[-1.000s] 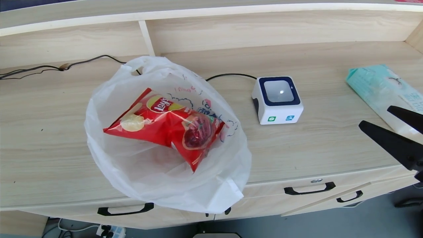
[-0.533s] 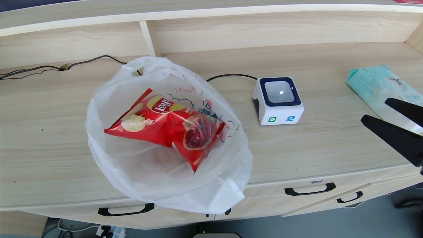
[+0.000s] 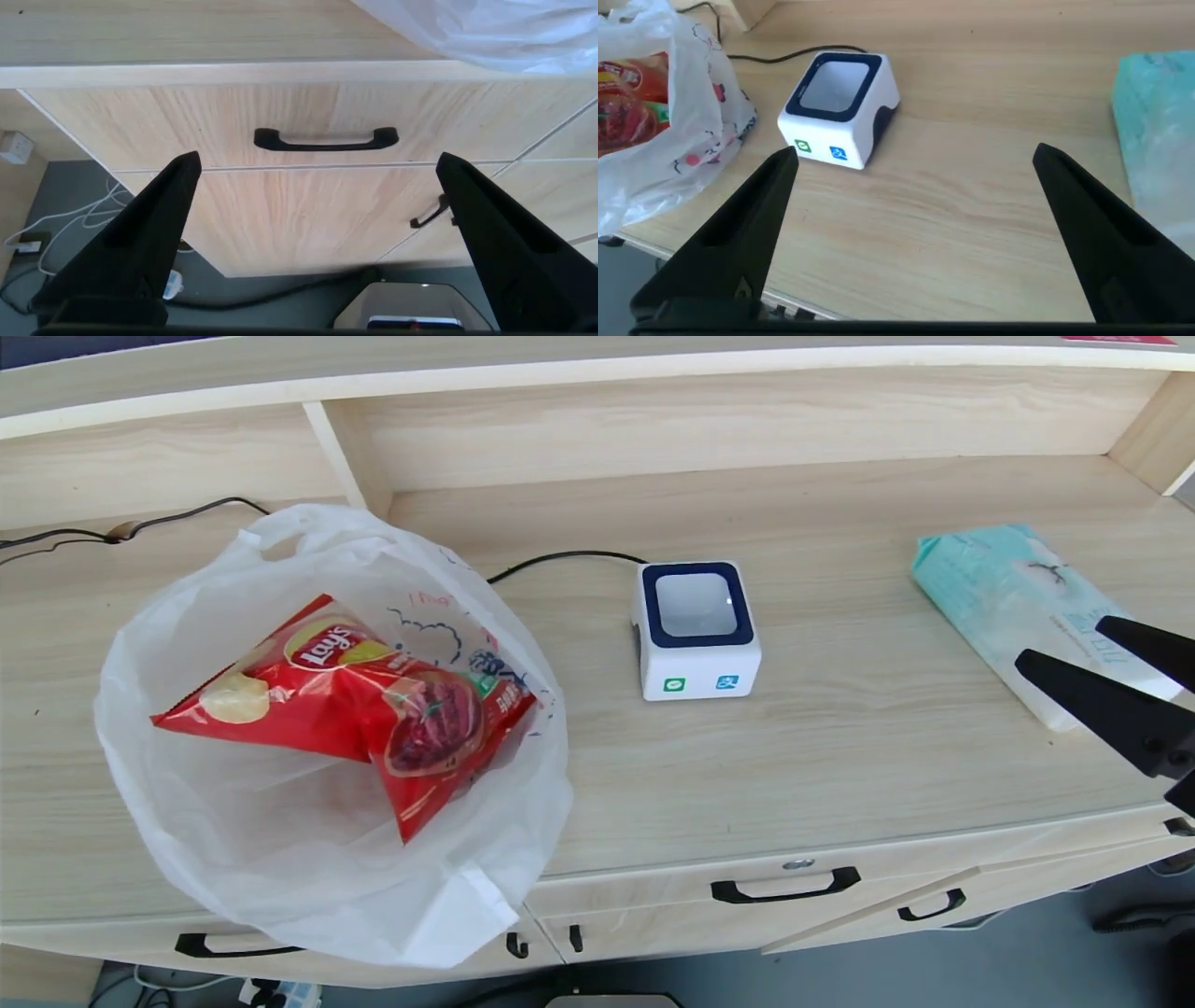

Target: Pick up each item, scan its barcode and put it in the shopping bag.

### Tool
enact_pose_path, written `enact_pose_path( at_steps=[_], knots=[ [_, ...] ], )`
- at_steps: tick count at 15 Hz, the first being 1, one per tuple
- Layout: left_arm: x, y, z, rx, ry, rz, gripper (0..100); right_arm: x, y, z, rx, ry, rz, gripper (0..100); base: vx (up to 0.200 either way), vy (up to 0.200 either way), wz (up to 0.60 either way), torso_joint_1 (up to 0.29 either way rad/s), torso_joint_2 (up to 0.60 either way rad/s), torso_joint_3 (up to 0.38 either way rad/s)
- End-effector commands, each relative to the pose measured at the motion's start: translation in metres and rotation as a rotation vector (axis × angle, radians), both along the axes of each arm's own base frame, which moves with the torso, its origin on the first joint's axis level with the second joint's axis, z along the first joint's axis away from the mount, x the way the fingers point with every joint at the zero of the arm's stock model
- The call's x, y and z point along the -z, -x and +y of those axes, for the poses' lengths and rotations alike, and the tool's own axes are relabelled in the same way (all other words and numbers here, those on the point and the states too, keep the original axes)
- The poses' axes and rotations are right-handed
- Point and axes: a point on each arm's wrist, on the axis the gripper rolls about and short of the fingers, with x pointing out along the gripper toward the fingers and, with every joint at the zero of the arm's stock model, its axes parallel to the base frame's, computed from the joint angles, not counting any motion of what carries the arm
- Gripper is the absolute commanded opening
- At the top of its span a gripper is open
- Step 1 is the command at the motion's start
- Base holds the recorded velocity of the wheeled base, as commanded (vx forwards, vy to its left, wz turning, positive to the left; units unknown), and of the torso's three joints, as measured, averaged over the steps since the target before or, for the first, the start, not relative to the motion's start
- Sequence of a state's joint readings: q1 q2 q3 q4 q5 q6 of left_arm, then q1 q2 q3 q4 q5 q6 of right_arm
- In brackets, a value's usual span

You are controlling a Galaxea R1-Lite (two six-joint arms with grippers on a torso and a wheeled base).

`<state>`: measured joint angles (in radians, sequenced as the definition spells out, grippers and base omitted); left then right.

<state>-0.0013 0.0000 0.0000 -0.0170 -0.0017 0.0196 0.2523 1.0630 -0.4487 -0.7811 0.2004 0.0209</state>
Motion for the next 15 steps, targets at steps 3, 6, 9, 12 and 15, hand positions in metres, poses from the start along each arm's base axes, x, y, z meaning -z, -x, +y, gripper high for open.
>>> enact_pose_path(
  at_steps=[3, 6, 9, 12, 15],
  knots=[
    [0.000, 0.000, 0.000, 0.000, 0.000, 0.002, 100, -0.007, -0.022, 0.001, 0.013, 0.006, 0.014, 100, 0.000, -0.200, 0.00, -0.001, 0.00, 0.002],
    [0.000, 0.000, 0.000, 0.000, 0.000, 0.000, 100, -0.008, -0.038, -0.008, 0.092, 0.101, 0.108, 100, 0.000, 0.000, 0.00, 0.000, 0.00, 0.000],
    [0.000, 0.000, 0.000, 0.000, 0.000, 0.000, 100, -0.030, -0.060, -0.022, 0.154, 0.211, 0.228, 100, 0.000, 0.000, 0.00, 0.000, 0.00, 0.000],
    [0.000, 0.000, 0.000, 0.000, 0.000, 0.000, 100, -0.052, -0.093, -0.025, 0.170, 0.243, 0.237, 100, 0.000, 0.000, 0.00, 0.000, 0.00, 0.000],
    [0.000, 0.000, 0.000, 0.000, 0.001, 0.000, 100, -0.053, -0.110, -0.030, 0.196, 0.248, 0.234, 100, 0.000, 0.000, 0.00, 0.000, 0.00, 0.000]
  ],
)
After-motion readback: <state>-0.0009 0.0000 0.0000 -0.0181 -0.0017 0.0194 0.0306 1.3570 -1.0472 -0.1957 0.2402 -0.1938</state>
